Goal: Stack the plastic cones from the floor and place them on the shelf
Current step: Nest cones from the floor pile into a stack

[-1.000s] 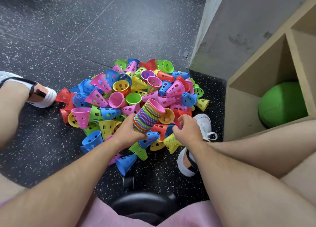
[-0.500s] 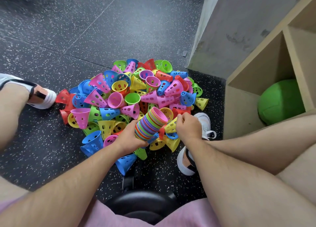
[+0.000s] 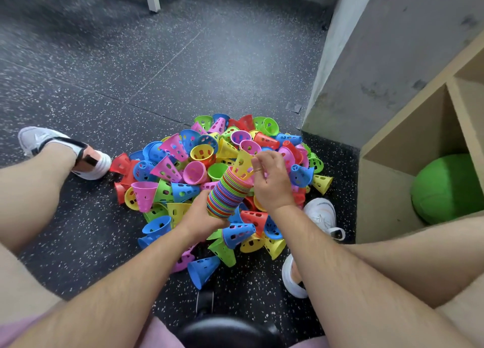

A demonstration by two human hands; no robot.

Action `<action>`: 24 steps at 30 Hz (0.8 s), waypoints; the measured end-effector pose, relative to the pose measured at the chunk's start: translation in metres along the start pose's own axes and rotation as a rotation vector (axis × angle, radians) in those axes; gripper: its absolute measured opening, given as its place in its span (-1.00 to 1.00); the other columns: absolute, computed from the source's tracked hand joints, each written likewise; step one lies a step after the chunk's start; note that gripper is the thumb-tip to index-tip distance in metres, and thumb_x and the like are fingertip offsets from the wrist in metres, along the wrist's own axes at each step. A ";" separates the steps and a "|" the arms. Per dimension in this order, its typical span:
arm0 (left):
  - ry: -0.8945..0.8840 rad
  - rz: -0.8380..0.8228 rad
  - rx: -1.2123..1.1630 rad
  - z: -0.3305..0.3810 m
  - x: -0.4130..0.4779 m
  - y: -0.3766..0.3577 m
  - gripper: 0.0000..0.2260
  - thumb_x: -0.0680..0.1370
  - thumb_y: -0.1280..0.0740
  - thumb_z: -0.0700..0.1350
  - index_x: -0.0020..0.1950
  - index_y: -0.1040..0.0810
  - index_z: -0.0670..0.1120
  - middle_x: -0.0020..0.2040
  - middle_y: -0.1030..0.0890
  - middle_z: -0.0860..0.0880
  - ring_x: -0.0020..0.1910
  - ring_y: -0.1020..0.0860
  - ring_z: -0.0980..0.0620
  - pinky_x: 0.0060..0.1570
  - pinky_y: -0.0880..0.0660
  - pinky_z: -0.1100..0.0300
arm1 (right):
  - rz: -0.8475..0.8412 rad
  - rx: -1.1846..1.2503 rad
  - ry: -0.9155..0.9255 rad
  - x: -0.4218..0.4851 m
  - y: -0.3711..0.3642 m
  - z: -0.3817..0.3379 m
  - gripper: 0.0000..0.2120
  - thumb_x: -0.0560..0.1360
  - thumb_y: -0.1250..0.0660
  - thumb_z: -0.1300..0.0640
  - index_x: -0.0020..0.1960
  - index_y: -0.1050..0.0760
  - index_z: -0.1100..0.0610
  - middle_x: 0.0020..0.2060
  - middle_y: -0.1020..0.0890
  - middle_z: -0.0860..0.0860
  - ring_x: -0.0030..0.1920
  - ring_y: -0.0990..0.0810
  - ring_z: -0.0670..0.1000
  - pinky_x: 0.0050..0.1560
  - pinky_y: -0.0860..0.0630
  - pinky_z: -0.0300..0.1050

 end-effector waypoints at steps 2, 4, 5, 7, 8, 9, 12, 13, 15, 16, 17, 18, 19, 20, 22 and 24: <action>0.001 0.013 -0.013 0.001 0.000 0.004 -0.44 0.31 -0.60 -0.30 0.19 -0.44 0.00 -0.03 -0.63 -0.09 -0.12 -0.65 0.00 -0.16 -0.65 0.06 | -0.140 0.032 -0.024 -0.005 -0.014 -0.001 -0.79 0.65 -0.22 0.04 0.02 -0.58 0.12 0.00 -0.53 -0.02 0.02 -0.49 -0.08 0.08 -0.44 -0.21; 0.001 0.022 -0.011 0.000 0.001 0.006 -0.45 0.31 -0.60 -0.28 0.19 -0.45 0.00 -0.02 -0.63 -0.09 -0.12 -0.65 0.01 -0.22 -0.62 0.16 | -0.221 0.069 -0.097 -0.009 -0.021 0.003 -0.74 0.64 -0.19 -0.03 0.03 -0.60 0.07 -0.04 -0.59 -0.04 0.02 -0.53 -0.08 0.07 -0.48 -0.12; 0.002 0.021 -0.007 -0.001 0.001 0.007 -0.44 0.31 -0.60 -0.28 0.19 -0.45 0.00 -0.02 -0.63 -0.07 -0.12 -0.65 0.02 -0.25 -0.58 0.22 | -0.217 0.086 -0.142 -0.009 -0.020 0.006 -0.74 0.63 -0.18 -0.06 0.04 -0.59 0.04 -0.05 -0.61 -0.05 0.01 -0.55 -0.07 0.05 -0.50 -0.09; 0.007 0.005 0.013 -0.002 -0.001 0.006 -0.43 0.32 -0.61 -0.26 0.23 -0.44 -0.01 -0.02 -0.62 -0.05 -0.12 -0.64 0.06 -0.27 -0.52 0.30 | -0.148 0.101 -0.221 -0.009 -0.008 0.015 -0.79 0.64 -0.18 -0.02 0.06 -0.57 0.00 -0.04 -0.62 -0.05 0.00 -0.57 -0.07 0.01 -0.51 -0.10; 0.007 -0.006 0.021 -0.002 -0.001 0.005 -0.42 0.33 -0.61 -0.26 0.24 -0.44 -0.01 -0.01 -0.62 -0.05 -0.11 -0.64 0.06 -0.26 -0.52 0.30 | -0.102 0.083 -0.250 -0.010 -0.001 0.021 -0.81 0.64 -0.18 0.03 0.08 -0.57 0.01 -0.03 -0.61 -0.05 0.01 -0.56 -0.06 0.01 -0.50 -0.12; 0.006 -0.015 0.024 -0.002 -0.001 0.004 -0.41 0.33 -0.61 -0.25 0.25 -0.44 -0.01 0.00 -0.61 -0.06 -0.09 -0.65 0.04 -0.23 -0.56 0.26 | -0.065 0.045 -0.280 -0.012 0.006 0.029 -0.82 0.64 -0.18 0.08 0.11 -0.56 0.02 0.00 -0.60 -0.05 0.02 -0.55 -0.05 0.02 -0.48 -0.14; -0.002 -0.032 0.037 0.002 0.000 0.000 -0.40 0.30 -0.63 -0.22 0.23 -0.44 0.01 0.03 -0.60 -0.08 -0.04 -0.66 -0.03 -0.09 -0.65 0.05 | -0.062 -0.126 -0.412 -0.024 0.015 0.063 -0.82 0.63 -0.19 0.10 0.12 -0.55 0.03 0.01 -0.56 -0.05 0.04 -0.54 -0.03 0.01 -0.44 -0.13; -0.005 -0.038 0.041 0.003 0.000 -0.001 -0.39 0.29 -0.63 -0.19 0.23 -0.44 0.02 0.03 -0.59 -0.07 -0.04 -0.65 -0.03 -0.07 -0.65 0.02 | -0.077 -0.179 -0.461 -0.030 0.014 0.076 -0.83 0.62 -0.20 0.09 0.12 -0.55 0.03 0.00 -0.54 -0.05 0.04 -0.54 -0.01 0.01 -0.46 -0.10; -0.009 -0.055 0.051 0.005 0.000 -0.005 -0.38 0.28 -0.64 -0.15 0.24 -0.43 0.03 0.05 -0.58 -0.06 -0.04 -0.64 -0.01 -0.11 -0.61 0.05 | -0.094 -0.252 -0.551 -0.039 0.012 0.097 -0.82 0.60 -0.23 0.06 0.15 -0.54 0.03 0.01 -0.53 -0.04 0.07 -0.53 0.03 0.11 -0.52 0.03; -0.009 -0.062 0.057 0.006 0.001 -0.007 -0.38 0.28 -0.64 -0.15 0.24 -0.43 0.03 0.05 -0.58 -0.05 -0.05 -0.64 0.00 -0.13 -0.58 0.09 | -0.100 -0.280 -0.576 -0.041 0.011 0.104 -0.81 0.59 -0.25 0.04 0.17 -0.54 0.02 0.04 -0.53 -0.03 0.10 -0.52 0.04 0.16 -0.53 0.09; -0.011 -0.066 0.058 0.007 0.001 -0.008 -0.38 0.28 -0.64 -0.12 0.24 -0.43 0.05 0.04 -0.59 -0.05 -0.06 -0.64 0.00 -0.15 -0.57 0.09 | -0.111 -0.310 -0.582 -0.042 0.010 0.109 -0.79 0.59 -0.27 0.03 0.19 -0.53 0.02 0.08 -0.53 -0.02 0.14 -0.51 0.06 0.20 -0.51 0.12; -0.012 -0.066 0.060 0.007 0.001 -0.009 -0.37 0.26 -0.63 -0.09 0.24 -0.44 0.07 0.03 -0.60 -0.04 -0.07 -0.64 0.00 -0.14 -0.59 0.06 | -0.131 -0.347 -0.576 -0.041 0.008 0.111 -0.78 0.59 -0.28 0.03 0.21 -0.53 0.02 0.11 -0.54 -0.02 0.18 -0.48 0.06 0.21 -0.50 0.13; -0.014 -0.067 0.062 0.008 0.002 -0.011 -0.37 0.24 -0.62 -0.05 0.23 -0.44 0.09 0.03 -0.60 -0.04 -0.06 -0.65 -0.01 -0.12 -0.61 0.03 | -0.155 -0.383 -0.567 -0.039 0.006 0.110 -0.79 0.59 -0.28 0.03 0.20 -0.53 0.02 0.11 -0.54 -0.02 0.21 -0.44 0.07 0.22 -0.49 0.13; -0.018 -0.069 0.063 0.010 0.002 -0.012 -0.37 0.23 -0.61 -0.05 0.22 -0.44 0.08 0.03 -0.60 -0.05 -0.06 -0.65 -0.01 -0.09 -0.63 0.02 | -0.174 -0.411 -0.561 -0.036 0.004 0.112 -0.82 0.59 -0.27 0.05 0.17 -0.52 0.01 0.10 -0.54 -0.02 0.22 -0.41 0.07 0.21 -0.48 0.12; -0.033 -0.079 0.061 0.013 0.004 -0.016 -0.41 0.27 -0.62 -0.15 0.21 -0.45 0.04 0.03 -0.60 -0.07 -0.08 -0.63 0.04 -0.11 -0.61 0.13 | -0.198 -0.435 -0.567 -0.033 0.000 0.114 -0.89 0.55 -0.24 0.10 0.05 -0.50 -0.03 0.06 -0.56 -0.03 0.23 -0.37 0.07 0.19 -0.47 0.12; -0.039 -0.092 0.062 0.013 0.006 -0.019 -0.45 0.33 -0.60 -0.27 0.21 -0.45 -0.01 -0.01 -0.60 -0.07 -0.14 -0.61 0.11 -0.20 -0.56 0.30 | -0.245 -0.463 -0.592 -0.033 -0.005 0.117 -0.86 0.51 -0.23 0.10 0.01 -0.51 -0.07 0.08 -0.56 -0.01 0.24 -0.35 0.08 0.22 -0.43 0.10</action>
Point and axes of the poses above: each hand's wrist, its own x-axis towards the middle knuckle, its own y-axis out of the back of the hand, z = x × y, the point moved 8 cm from there along x, towards the middle knuckle
